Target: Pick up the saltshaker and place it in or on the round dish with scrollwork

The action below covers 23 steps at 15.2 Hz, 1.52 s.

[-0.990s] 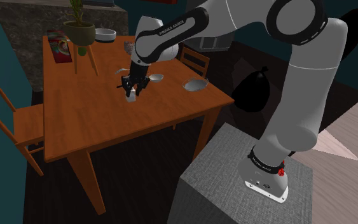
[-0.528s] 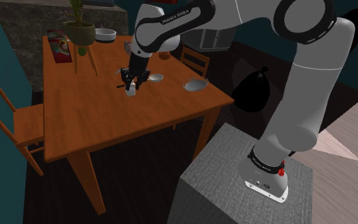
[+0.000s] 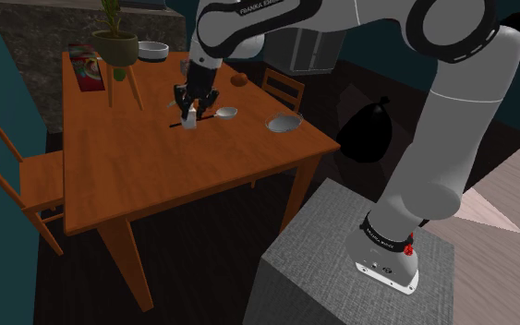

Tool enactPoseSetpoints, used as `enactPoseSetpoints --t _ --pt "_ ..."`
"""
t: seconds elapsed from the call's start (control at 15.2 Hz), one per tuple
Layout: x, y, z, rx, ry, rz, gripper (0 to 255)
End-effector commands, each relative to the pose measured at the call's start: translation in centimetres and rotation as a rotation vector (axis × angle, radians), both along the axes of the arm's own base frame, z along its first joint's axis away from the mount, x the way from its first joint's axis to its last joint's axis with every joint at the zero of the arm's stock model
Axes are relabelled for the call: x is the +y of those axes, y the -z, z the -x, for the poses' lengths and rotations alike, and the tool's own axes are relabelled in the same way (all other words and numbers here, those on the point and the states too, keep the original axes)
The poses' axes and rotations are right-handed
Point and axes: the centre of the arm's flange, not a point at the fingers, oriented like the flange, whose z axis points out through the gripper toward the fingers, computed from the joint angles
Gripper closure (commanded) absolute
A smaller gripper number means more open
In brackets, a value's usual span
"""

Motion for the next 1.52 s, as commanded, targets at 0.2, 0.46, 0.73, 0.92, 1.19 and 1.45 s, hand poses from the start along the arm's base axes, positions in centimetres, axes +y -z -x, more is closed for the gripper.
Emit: enactPoseSetpoints --t 0.2,0.46,0.73,0.92,1.19,1.45 --pt "-1.2 -1.8 0.4 0.0 0.0 0.0 255" --pt "-6.2 -1.9 2.1 0.0 0.0 0.0 255" --pt "-11.2 -2.0 3.9 0.0 0.0 0.0 255" --pt "-14.9 -2.1 5.2 0.0 0.0 0.0 255" --pt "-19.9 -2.2 6.9 0.0 0.0 0.0 255" --pt "-24.9 -2.3 8.6 0.0 0.0 0.0 255"
